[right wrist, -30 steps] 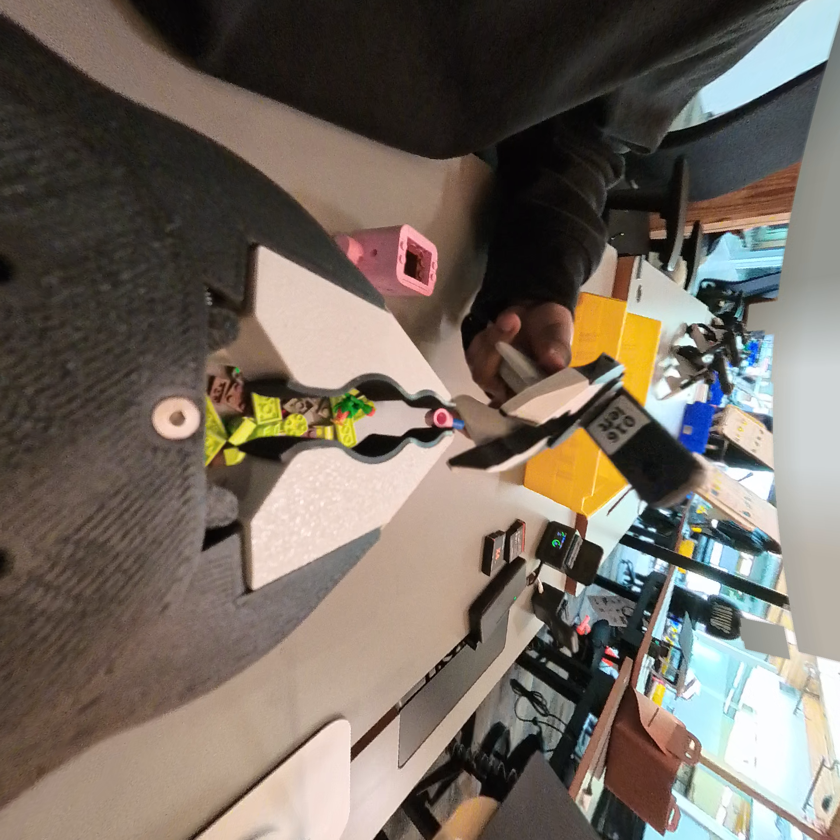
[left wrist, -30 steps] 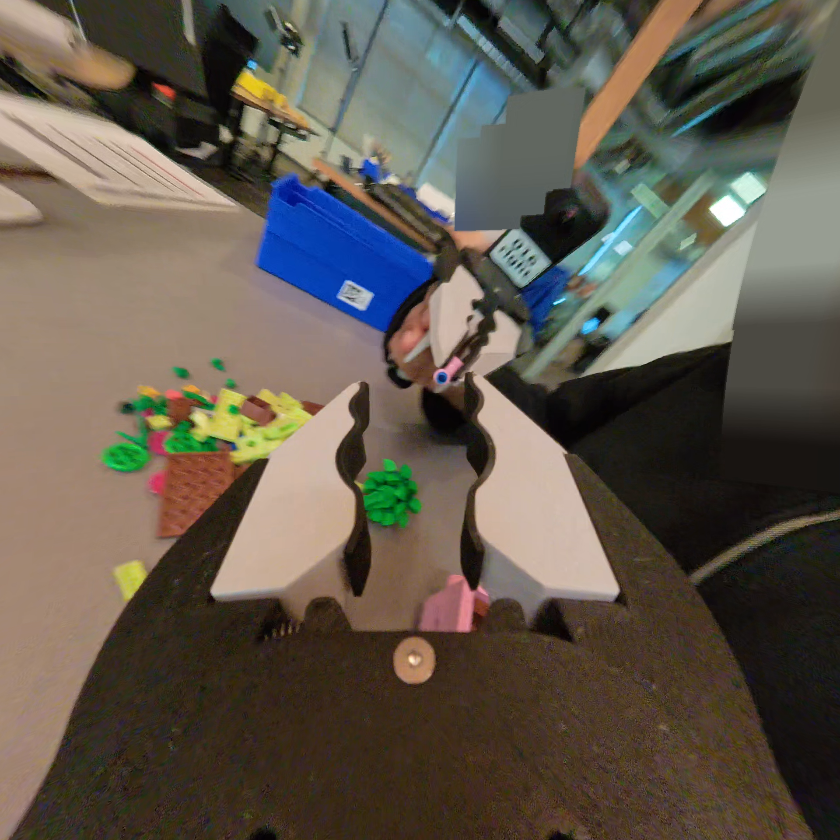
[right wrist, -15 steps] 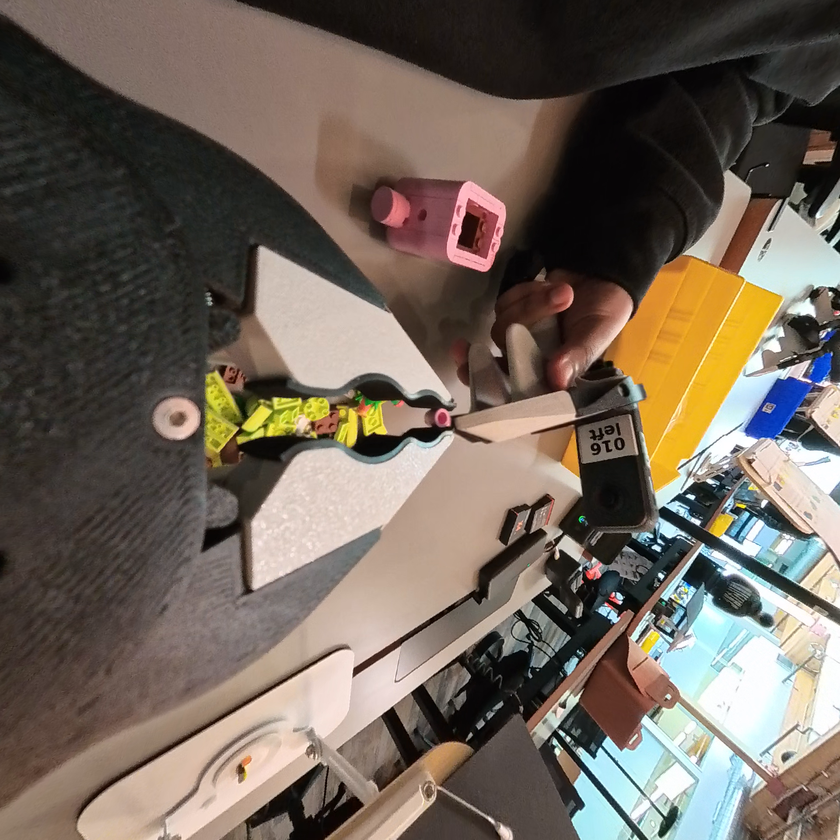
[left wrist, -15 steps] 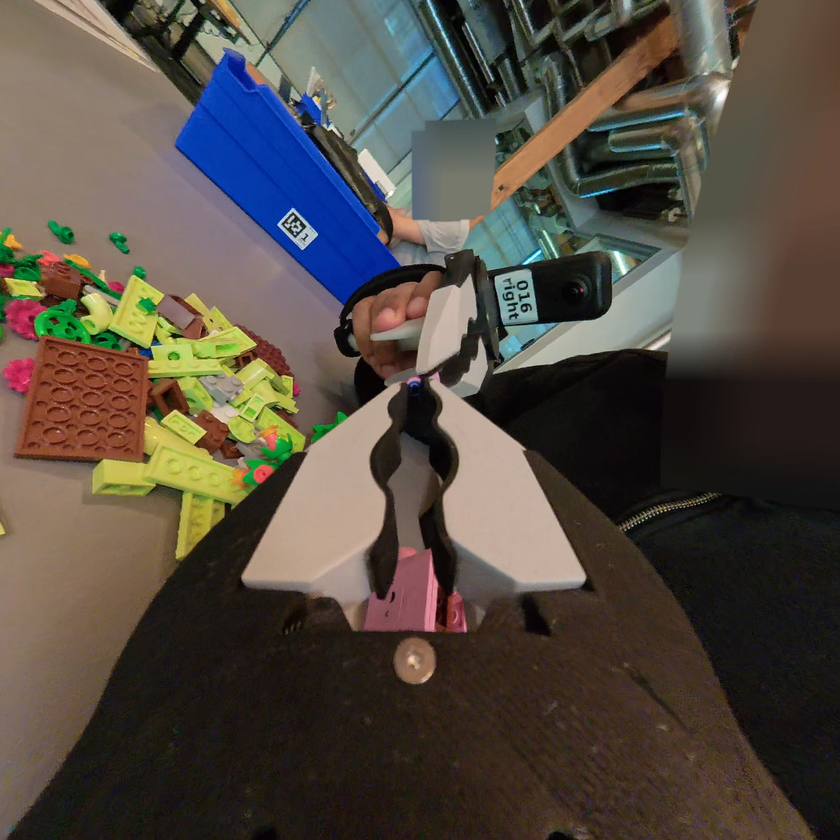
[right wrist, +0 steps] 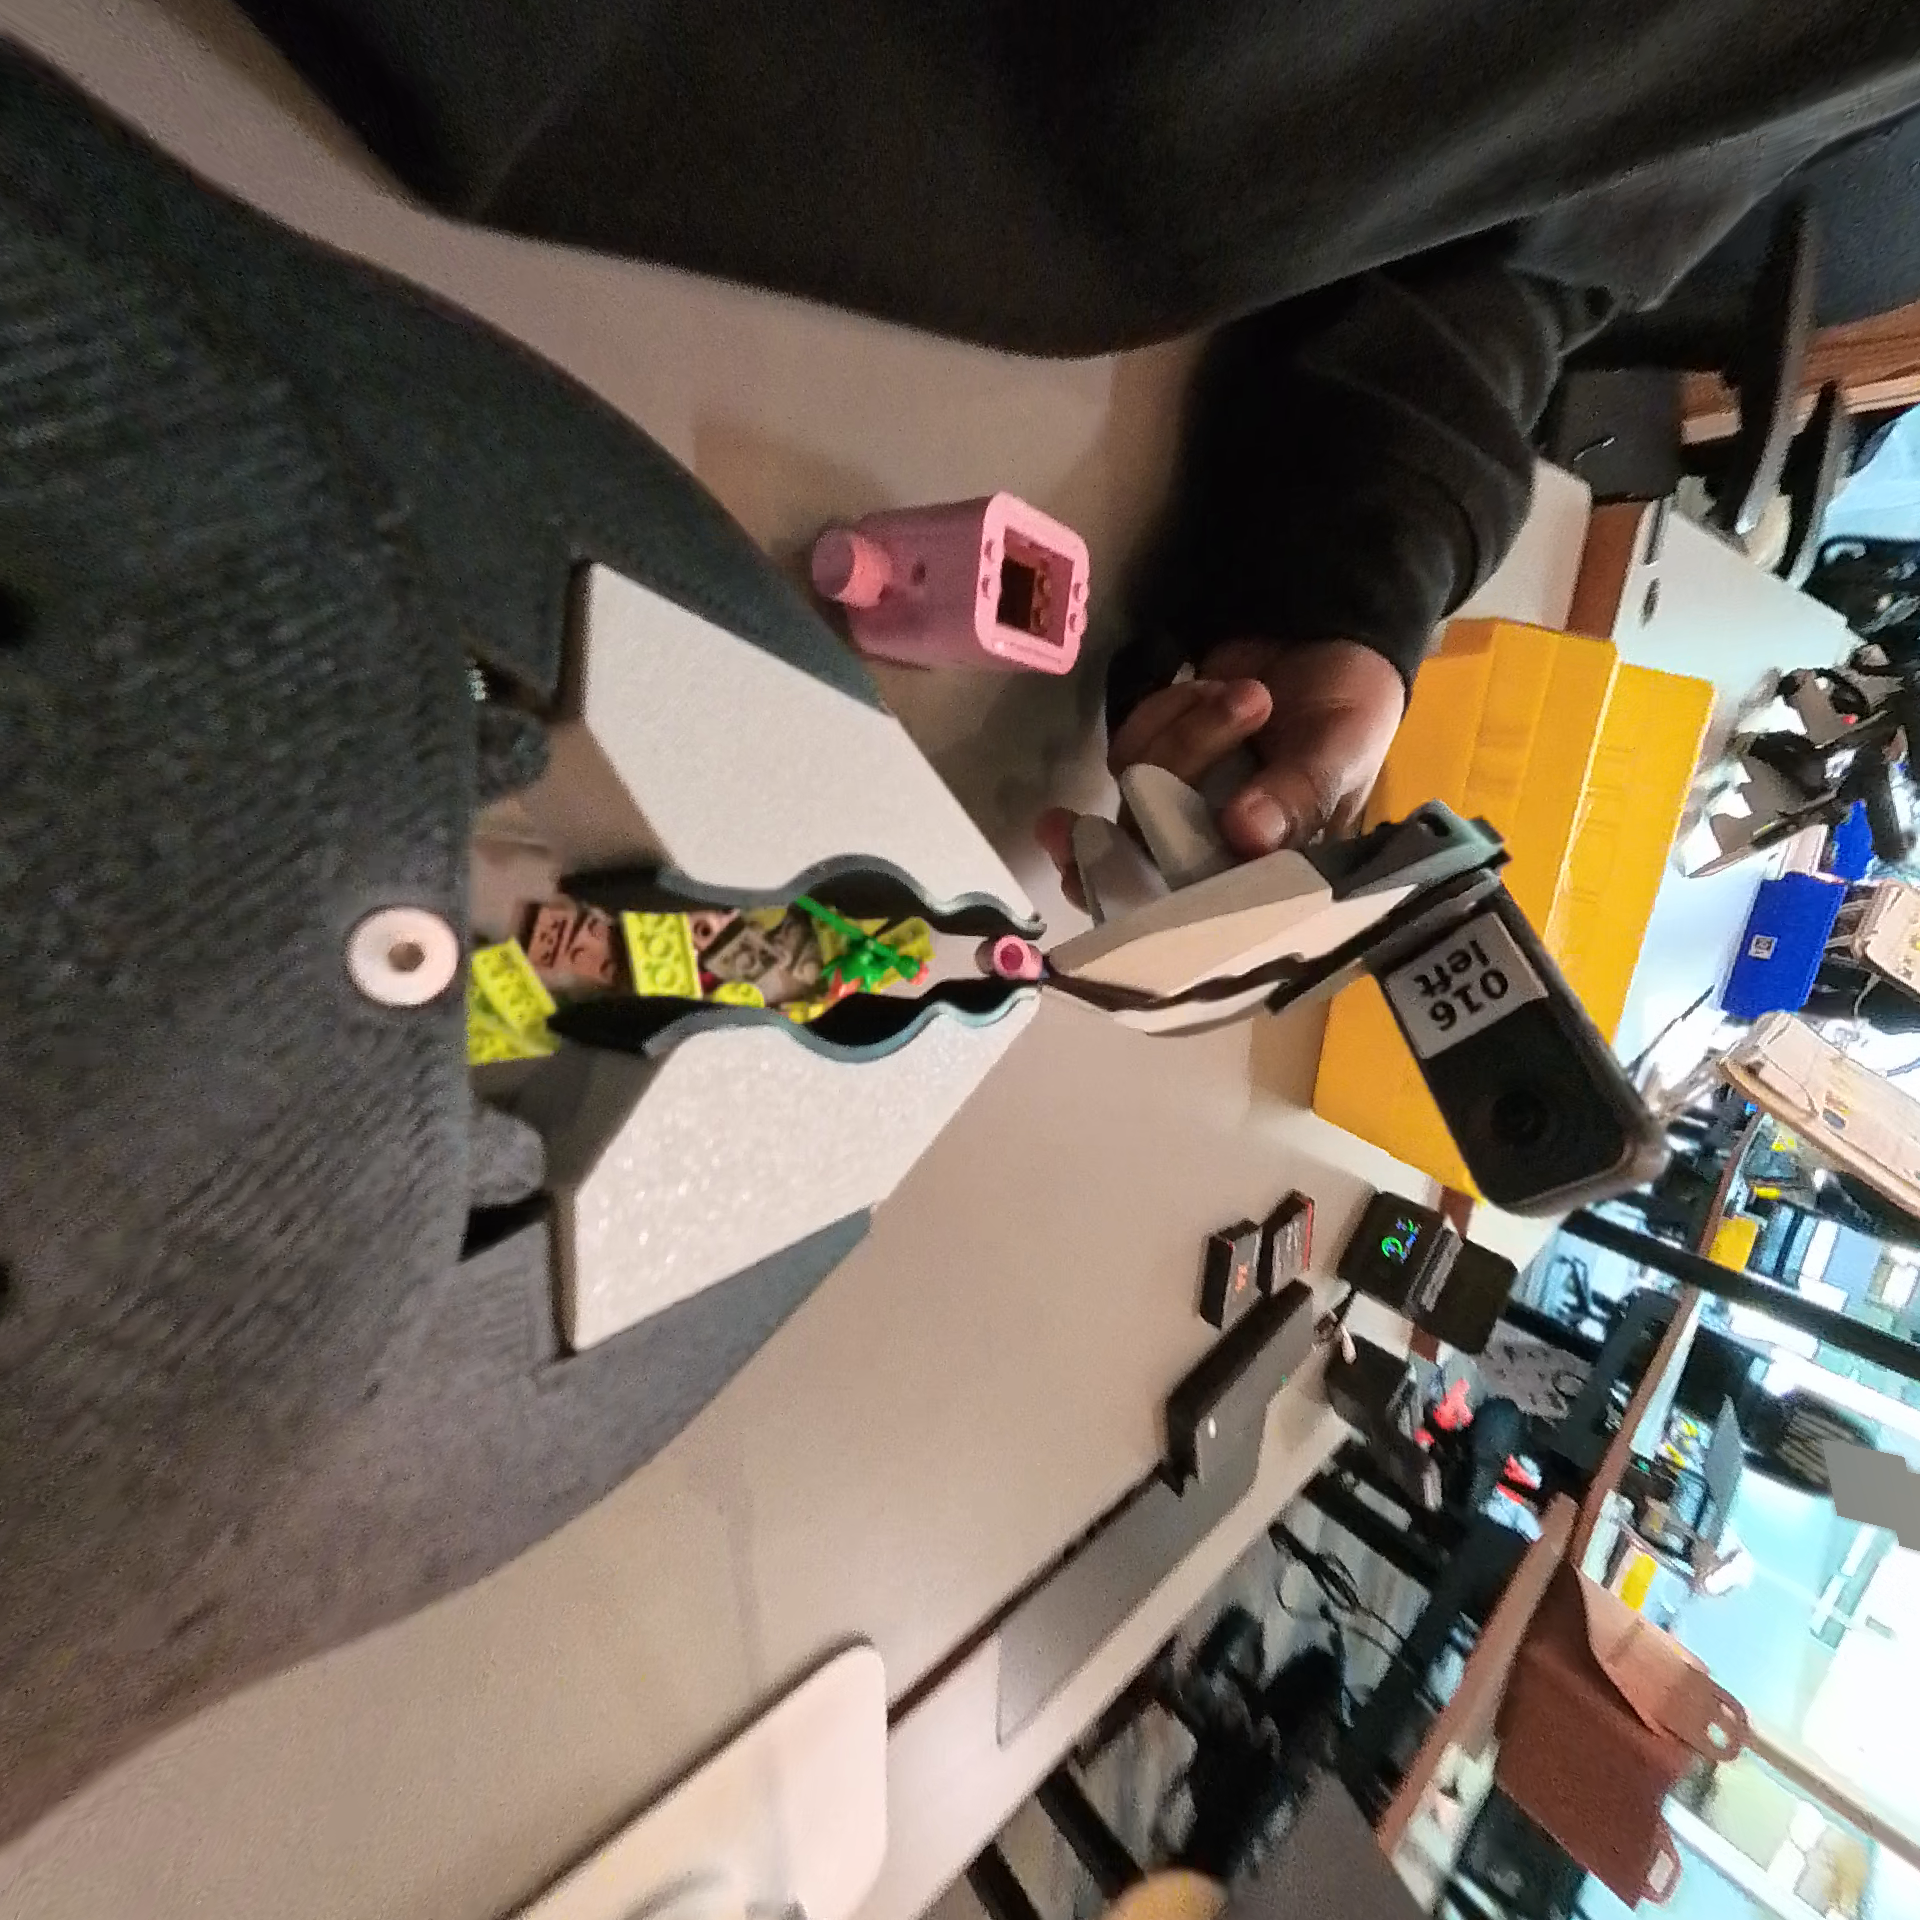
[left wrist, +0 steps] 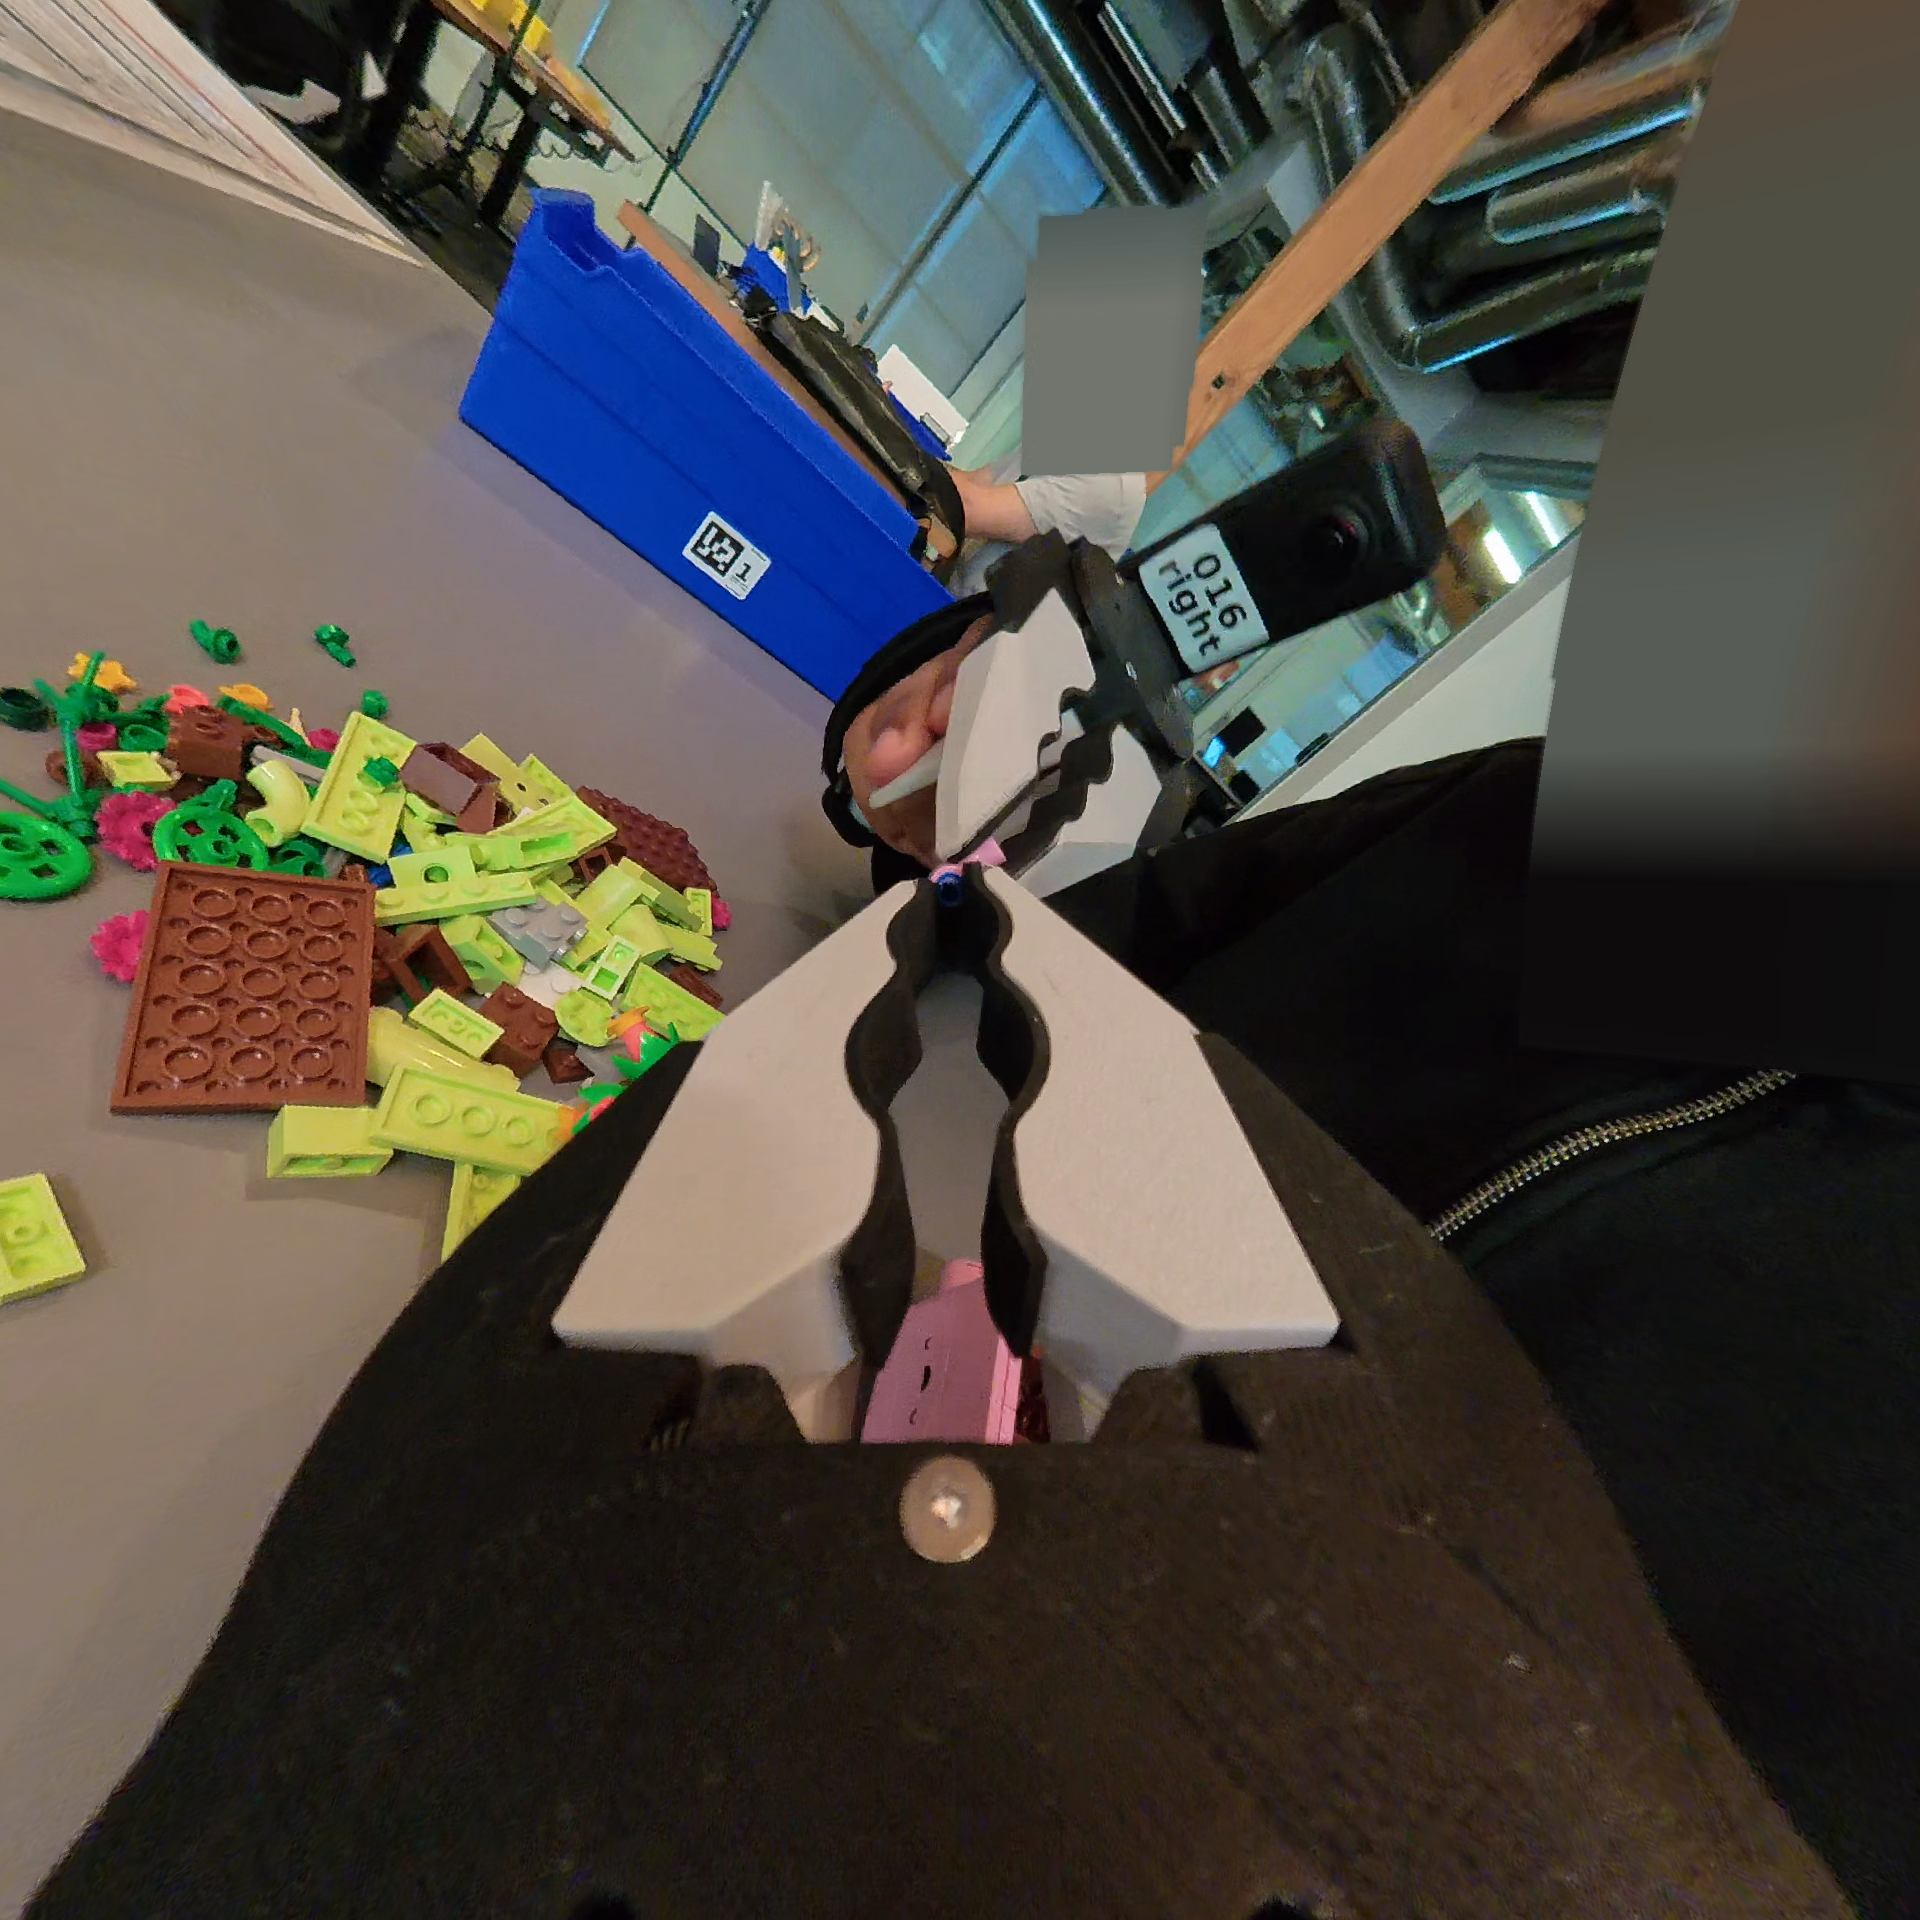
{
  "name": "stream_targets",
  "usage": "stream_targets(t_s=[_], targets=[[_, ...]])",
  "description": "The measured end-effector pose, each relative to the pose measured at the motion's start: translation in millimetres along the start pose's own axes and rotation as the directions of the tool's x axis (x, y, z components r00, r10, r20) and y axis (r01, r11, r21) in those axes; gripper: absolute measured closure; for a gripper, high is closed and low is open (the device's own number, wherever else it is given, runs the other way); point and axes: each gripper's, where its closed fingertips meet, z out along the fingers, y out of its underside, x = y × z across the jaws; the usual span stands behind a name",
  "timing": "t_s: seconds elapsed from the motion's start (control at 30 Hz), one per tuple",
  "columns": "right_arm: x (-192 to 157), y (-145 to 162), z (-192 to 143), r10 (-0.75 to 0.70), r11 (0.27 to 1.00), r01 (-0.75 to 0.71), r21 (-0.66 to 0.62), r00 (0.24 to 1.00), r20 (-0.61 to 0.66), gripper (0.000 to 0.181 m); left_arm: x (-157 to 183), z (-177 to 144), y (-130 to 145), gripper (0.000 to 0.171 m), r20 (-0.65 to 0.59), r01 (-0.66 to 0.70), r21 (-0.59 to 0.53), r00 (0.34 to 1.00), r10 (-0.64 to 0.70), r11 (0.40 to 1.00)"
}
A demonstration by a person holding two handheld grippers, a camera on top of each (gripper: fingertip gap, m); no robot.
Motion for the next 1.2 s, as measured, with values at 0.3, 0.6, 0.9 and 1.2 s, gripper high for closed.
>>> stream_targets(t_s=[0.3,0.6,0.9,1.2], targets=[[0,0,-2,0.367,0.926,-0.377,0.027,0.914,0.172,0.175,2,0,0,0.171,0.012,-0.039,-0.006,0.999,0.039,0.999],[0,5,-3,0.225,0.974,-0.224,-0.02,0.971,0.079,0.175,-1,1,0,0.171,0.015,-0.011,-0.008,1.0,0.011,1.0],[20,7,-19,0.319,0.946,-0.323,0.038,0.944,0.088,0.175,-22,-46,-39,0.171,0.133,-0.058,0.163,0.99,0.037,0.985],[-7,6,-6,0.223,0.974,-0.226,0.008,0.963,0.15,0.175,2,0,9,0.148,0.023,-0.144,-0.077,0.989,0.146,0.987]])
